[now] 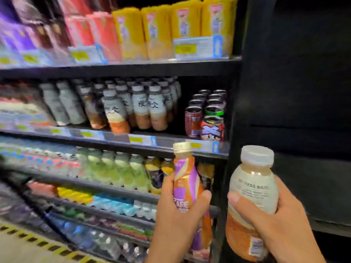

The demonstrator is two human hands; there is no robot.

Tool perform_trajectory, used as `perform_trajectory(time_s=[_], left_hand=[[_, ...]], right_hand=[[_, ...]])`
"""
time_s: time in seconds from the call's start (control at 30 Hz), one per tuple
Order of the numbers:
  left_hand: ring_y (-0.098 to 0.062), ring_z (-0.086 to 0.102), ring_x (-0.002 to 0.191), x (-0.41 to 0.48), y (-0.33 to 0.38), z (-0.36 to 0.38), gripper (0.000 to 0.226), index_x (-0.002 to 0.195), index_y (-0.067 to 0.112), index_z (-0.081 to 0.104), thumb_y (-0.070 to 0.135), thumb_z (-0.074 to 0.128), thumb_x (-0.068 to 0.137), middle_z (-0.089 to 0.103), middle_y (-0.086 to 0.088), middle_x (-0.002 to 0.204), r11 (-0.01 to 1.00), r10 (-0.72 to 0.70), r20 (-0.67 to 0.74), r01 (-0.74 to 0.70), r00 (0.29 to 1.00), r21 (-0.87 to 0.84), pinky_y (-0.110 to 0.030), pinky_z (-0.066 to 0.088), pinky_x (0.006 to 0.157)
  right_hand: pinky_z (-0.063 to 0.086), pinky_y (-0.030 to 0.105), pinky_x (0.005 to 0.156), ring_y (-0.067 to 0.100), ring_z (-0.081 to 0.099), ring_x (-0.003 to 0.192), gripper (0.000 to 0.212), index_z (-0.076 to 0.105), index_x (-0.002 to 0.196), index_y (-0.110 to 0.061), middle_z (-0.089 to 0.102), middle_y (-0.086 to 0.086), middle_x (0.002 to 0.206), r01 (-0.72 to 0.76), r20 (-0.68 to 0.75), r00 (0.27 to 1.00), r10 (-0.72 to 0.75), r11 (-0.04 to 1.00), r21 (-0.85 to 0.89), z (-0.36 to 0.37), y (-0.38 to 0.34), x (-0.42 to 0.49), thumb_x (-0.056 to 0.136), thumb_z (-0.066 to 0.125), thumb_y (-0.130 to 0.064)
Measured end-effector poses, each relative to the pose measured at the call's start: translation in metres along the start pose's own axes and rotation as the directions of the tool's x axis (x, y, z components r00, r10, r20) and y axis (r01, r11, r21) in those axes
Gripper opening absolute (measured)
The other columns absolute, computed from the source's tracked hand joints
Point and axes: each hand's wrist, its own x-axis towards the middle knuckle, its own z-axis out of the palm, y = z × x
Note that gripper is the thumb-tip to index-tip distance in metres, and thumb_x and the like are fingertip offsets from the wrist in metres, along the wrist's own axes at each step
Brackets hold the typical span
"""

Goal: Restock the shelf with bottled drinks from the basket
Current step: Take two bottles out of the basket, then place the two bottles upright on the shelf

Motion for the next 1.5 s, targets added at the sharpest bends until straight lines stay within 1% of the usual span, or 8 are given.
perform_trajectory(time_s=[0.1, 0.3, 0.6, 0.8, 0.9, 1.17, 1.33, 1.5], left_hand=[[-0.003, 0.063, 0.065, 0.022, 0.003, -0.062, 0.058, 0.096, 0.034, 0.057, 0.061, 0.072, 0.048, 0.069, 0.013, 0.077, 0.999, 0.047, -0.088, -0.047, 0.995, 0.004, -0.011, 0.046, 0.063], [-0.011, 0.070, 0.077, 0.082, 0.008, -0.173, 0.045, 0.104, 0.035, 0.057, 0.056, 0.072, 0.067, 0.071, 0.006, 0.085, 0.993, 0.061, -0.084, -0.069, 0.995, -0.096, -0.028, 0.054, 0.071], [0.015, 0.057, 0.071, 0.205, 0.001, -0.277, 0.017, 0.111, 0.027, 0.050, 0.021, 0.058, 0.097, 0.061, 0.015, 0.093, 0.979, 0.203, -0.001, -0.203, 0.979, -0.014, -0.004, 0.042, 0.063], [-0.001, 0.066, 0.093, 0.267, 0.007, -0.297, 0.046, 0.116, 0.030, 0.051, 0.043, 0.072, 0.077, 0.067, 0.010, 0.108, 0.955, 0.289, 0.016, -0.290, 0.957, 0.066, -0.025, 0.053, 0.086], [-0.005, 0.067, 0.094, 0.285, 0.005, -0.298, 0.042, 0.114, 0.029, 0.055, 0.037, 0.077, 0.078, 0.069, 0.010, 0.106, 0.951, 0.298, -0.045, -0.293, 0.954, 0.096, -0.032, 0.054, 0.089], [-0.024, 0.058, 0.084, 0.320, 0.007, -0.287, 0.040, 0.095, 0.012, 0.051, 0.042, 0.074, 0.082, 0.064, -0.007, 0.092, 0.906, 0.266, -0.018, -0.244, 0.964, 0.345, -0.033, 0.041, 0.069], [-0.034, 0.054, 0.098, 0.330, 0.001, -0.279, 0.038, 0.103, 0.007, 0.059, 0.038, 0.072, 0.085, 0.039, -0.004, 0.100, 0.835, 0.284, -0.063, -0.214, 0.957, 0.506, -0.030, 0.036, 0.077], [-0.037, 0.057, 0.091, 0.333, -0.005, -0.274, 0.031, 0.082, 0.007, 0.057, 0.035, 0.069, 0.085, 0.057, -0.015, 0.092, 0.753, 0.334, -0.101, -0.201, 0.937, 0.626, -0.035, 0.037, 0.070]], right_hand=[[0.049, 0.025, 0.061, 0.000, 0.069, 0.066, 0.046, 0.069, 0.090, -0.032, 0.075, -0.016, 0.076, 0.048, 0.081, 0.996, -0.048, 0.999, -0.009, 0.067, -0.018, 0.004, 0.049, 0.089, -0.033], [0.051, 0.027, 0.065, -0.001, 0.070, 0.076, 0.063, 0.067, 0.097, -0.033, 0.074, -0.020, 0.087, 0.161, 0.037, 0.986, -0.162, 0.986, 0.030, 0.188, -0.043, 0.021, 0.040, 0.076, -0.059], [0.052, 0.034, 0.071, 0.010, 0.068, 0.086, 0.039, 0.062, 0.097, -0.036, 0.070, -0.006, 0.100, 0.258, -0.091, 0.958, -0.272, 0.955, -0.145, 0.305, -0.062, 0.079, 0.066, 0.082, -0.049], [0.053, 0.031, 0.072, 0.007, 0.069, 0.087, 0.039, 0.060, 0.098, -0.034, 0.071, -0.011, 0.096, 0.292, -0.126, 0.936, -0.330, 0.924, -0.248, 0.327, -0.078, 0.125, 0.070, 0.086, -0.040], [0.054, 0.031, 0.074, 0.008, 0.068, 0.089, 0.044, 0.060, 0.104, -0.033, 0.070, -0.010, 0.100, 0.293, -0.107, 0.936, -0.335, 0.912, -0.288, 0.335, -0.078, 0.139, 0.069, 0.088, -0.035], [0.061, 0.045, 0.081, 0.016, 0.070, 0.090, 0.056, 0.059, 0.098, -0.026, 0.071, -0.002, 0.101, 0.146, -0.228, 0.952, -0.203, 0.959, -0.242, 0.347, -0.069, 0.181, 0.058, 0.091, -0.046], [0.062, 0.048, 0.077, 0.022, 0.071, 0.088, 0.079, 0.065, 0.102, -0.015, 0.072, 0.004, 0.097, 0.073, -0.257, 0.955, -0.148, 0.957, -0.282, 0.353, -0.062, 0.200, 0.042, 0.084, -0.063], [0.055, 0.036, 0.064, 0.018, 0.066, 0.081, 0.070, 0.067, 0.094, -0.009, 0.070, 0.003, 0.089, 0.009, -0.260, 0.960, -0.106, 0.937, -0.350, 0.354, -0.051, 0.203, 0.052, 0.088, -0.061]])
